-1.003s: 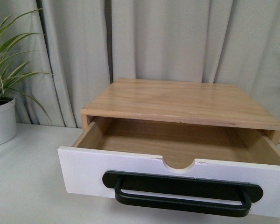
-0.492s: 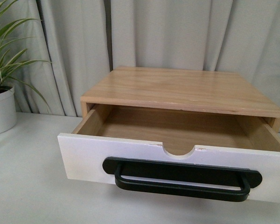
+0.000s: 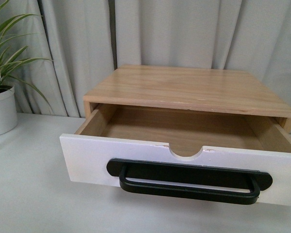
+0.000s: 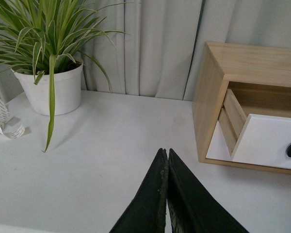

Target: Pull drawer

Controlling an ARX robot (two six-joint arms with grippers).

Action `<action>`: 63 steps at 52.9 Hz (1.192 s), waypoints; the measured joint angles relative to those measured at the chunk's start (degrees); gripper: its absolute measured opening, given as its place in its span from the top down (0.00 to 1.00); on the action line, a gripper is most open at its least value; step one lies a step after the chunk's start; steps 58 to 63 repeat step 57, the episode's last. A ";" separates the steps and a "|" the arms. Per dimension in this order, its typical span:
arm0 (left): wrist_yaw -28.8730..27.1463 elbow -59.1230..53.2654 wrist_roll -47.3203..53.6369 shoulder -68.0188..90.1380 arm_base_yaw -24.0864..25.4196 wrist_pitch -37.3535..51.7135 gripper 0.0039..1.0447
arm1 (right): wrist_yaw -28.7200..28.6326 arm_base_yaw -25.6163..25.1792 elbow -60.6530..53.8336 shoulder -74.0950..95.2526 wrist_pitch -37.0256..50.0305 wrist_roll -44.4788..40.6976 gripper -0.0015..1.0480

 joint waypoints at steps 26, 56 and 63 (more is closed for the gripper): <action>-0.02 0.00 0.00 0.00 0.00 0.00 0.20 | 0.00 0.00 0.00 0.00 0.00 0.00 0.28; -0.02 0.00 0.17 0.00 0.00 0.00 0.05 | 0.00 0.00 0.00 0.00 0.00 0.11 0.09; -0.02 0.00 0.17 0.00 0.00 0.00 0.05 | 0.00 0.00 0.00 0.00 0.00 0.11 0.09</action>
